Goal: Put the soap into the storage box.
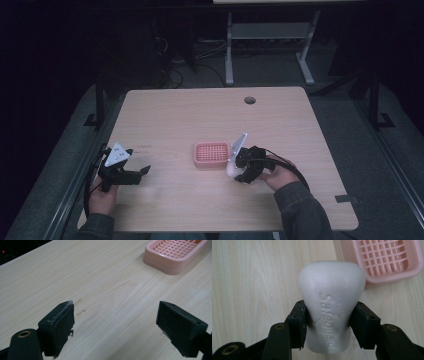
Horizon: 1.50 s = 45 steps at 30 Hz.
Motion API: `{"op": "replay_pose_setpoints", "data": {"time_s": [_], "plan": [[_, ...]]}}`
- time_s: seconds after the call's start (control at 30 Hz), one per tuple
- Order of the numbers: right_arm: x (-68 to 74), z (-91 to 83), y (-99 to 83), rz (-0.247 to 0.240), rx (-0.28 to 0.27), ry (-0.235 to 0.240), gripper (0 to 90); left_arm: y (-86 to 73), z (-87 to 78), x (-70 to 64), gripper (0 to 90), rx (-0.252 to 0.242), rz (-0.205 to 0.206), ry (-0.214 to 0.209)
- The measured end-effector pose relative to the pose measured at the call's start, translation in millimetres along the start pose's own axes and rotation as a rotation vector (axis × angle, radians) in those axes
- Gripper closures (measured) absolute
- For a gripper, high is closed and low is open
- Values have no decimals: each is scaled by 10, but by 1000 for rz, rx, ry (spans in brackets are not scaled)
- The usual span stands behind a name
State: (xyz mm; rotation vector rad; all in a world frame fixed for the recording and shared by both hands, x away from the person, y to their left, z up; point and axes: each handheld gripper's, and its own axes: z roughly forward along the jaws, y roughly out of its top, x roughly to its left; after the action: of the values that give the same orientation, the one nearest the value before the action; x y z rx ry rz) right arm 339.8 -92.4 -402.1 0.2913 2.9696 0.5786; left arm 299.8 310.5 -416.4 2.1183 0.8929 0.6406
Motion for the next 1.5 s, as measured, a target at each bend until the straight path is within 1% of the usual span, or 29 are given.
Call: {"op": "replay_pose_setpoints", "data": {"time_s": [0.2, 0.43, 0.47, 0.53, 0.63, 0.83, 0.93, 0.97, 1.07, 1.2, 1.27, 1.33, 1.37, 1.4, 1.5], "plan": [[-50, -15, 125, -18, -13, 0, 489, 2, -9, 2, 145, 3, 3, 2], [-123, 5, 256, -27, -13, 2, 489, -1, -10, 8, 145, -1, 2, 2], [-156, 11, 293, -28, -11, 6, 489, -1, -10, 8, 145, -1, 2, 2], [-165, 14, 306, -30, -11, 4, 489, 0, -11, 8, 145, -2, 1, 3], [-215, 18, 386, -43, -9, 3, 489, -1, -12, 10, 145, -3, 0, 4], [-281, 24, 496, -51, -18, 1, 489, -1, -8, 6, 145, -2, 0, 4], [-323, 44, 563, -59, -20, 0, 489, 0, -10, 9, 145, 1, -2, 4], [-358, 73, 606, -64, -15, 1, 489, -3, -9, 11, 145, 0, -2, 2], [-384, 84, 636, -65, -11, 2, 489, -2, -8, 11, 145, 3, 1, 1], [-441, 104, 706, -68, -23, 0, 489, 0, -5, 10, 145, 2, 3, -3], [-467, 132, 727, -62, -29, 1, 489, 1, -8, 10, 145, 4, 7, 1], [-496, 171, 734, -57, -29, 2, 489, 0, -7, 11, 145, 0, 1, -2], [-523, 215, 735, -50, -29, 5, 489, 0, -6, 11, 145, 0, 1, -1], [-536, 227, 736, -44, -34, 11, 488, -1, -5, 12, 145, 1, 3, -1], [-559, 242, 743, -44, -38, 9, 489, -1, 1, 14, 145, -3, 5, -1]]}}
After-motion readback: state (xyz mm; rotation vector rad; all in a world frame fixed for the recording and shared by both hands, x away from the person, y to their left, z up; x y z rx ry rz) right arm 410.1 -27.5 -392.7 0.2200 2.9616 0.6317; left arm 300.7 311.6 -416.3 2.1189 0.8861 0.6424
